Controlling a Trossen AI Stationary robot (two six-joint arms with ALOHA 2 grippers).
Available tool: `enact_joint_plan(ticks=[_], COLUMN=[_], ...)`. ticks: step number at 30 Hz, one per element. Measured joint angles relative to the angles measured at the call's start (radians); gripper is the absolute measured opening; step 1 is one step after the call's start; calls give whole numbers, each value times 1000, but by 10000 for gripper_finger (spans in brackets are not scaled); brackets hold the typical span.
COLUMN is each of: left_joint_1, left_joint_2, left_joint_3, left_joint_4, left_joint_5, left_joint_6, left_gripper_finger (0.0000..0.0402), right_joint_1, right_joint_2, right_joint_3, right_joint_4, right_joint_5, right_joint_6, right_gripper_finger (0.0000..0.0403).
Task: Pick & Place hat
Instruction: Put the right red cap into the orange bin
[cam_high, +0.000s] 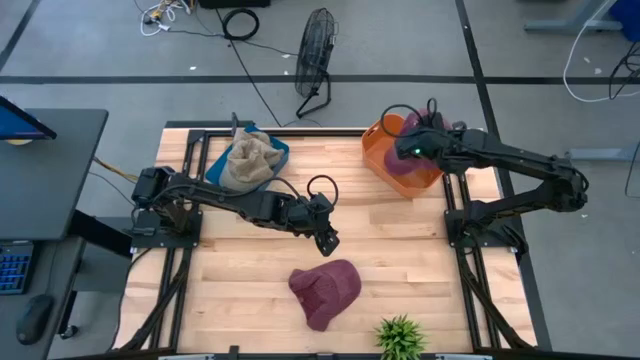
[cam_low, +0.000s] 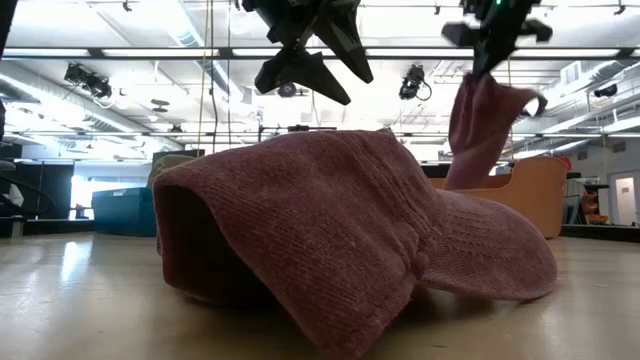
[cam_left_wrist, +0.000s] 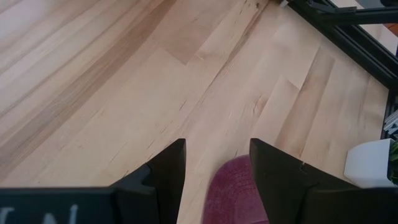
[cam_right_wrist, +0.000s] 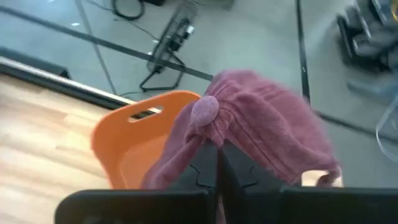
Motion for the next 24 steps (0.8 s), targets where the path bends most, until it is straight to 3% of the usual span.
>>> enact_joint_plan(ticks=[8, 14, 24], left_joint_1=[0, 0, 0], left_joint_2=[0, 0, 0], left_joint_3=[0, 0, 0], left_joint_4=[0, 0, 0], left_joint_5=[0, 0, 0], left_joint_6=[0, 0, 0], left_gripper_finger=[181, 181, 181], right_joint_1=[-64, -69, -69], right_joint_2=[0, 0, 0], right_joint_3=[-206, -276, -392], right_joint_4=[236, 417, 463], right_joint_5=[10, -10, -186], right_joint_6=[130, 178, 187], right_gripper_finger=[2, 4, 6])
